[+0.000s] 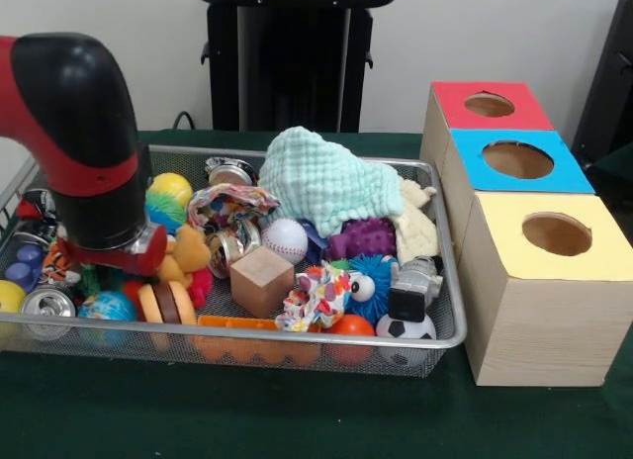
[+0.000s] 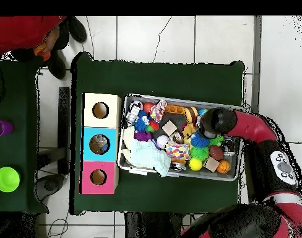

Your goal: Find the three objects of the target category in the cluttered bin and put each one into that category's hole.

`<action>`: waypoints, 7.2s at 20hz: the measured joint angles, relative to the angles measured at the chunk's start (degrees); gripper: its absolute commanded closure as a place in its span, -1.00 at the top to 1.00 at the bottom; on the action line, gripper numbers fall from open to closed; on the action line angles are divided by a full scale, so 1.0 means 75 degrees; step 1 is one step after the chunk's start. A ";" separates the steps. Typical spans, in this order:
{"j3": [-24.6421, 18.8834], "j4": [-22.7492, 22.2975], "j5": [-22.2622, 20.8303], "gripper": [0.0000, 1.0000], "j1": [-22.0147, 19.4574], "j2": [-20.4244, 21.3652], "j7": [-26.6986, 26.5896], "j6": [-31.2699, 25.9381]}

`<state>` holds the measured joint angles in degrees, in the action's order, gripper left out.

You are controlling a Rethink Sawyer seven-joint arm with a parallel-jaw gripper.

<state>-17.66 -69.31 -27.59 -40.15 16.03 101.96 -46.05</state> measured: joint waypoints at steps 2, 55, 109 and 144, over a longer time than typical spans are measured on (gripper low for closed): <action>0.0152 -0.0141 0.0063 1.00 0.0172 0.0082 0.0076 0.0179; 0.2461 -0.0921 0.3395 1.00 0.2738 0.0056 0.3473 0.1857; 0.1043 -0.1714 0.1459 1.00 -0.0487 0.2577 0.2940 -0.1328; 0.0661 -0.0263 0.0121 1.00 -0.0289 -0.0115 0.2625 -0.1556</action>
<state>-12.70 -71.29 -26.69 -42.32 15.17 121.65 -57.72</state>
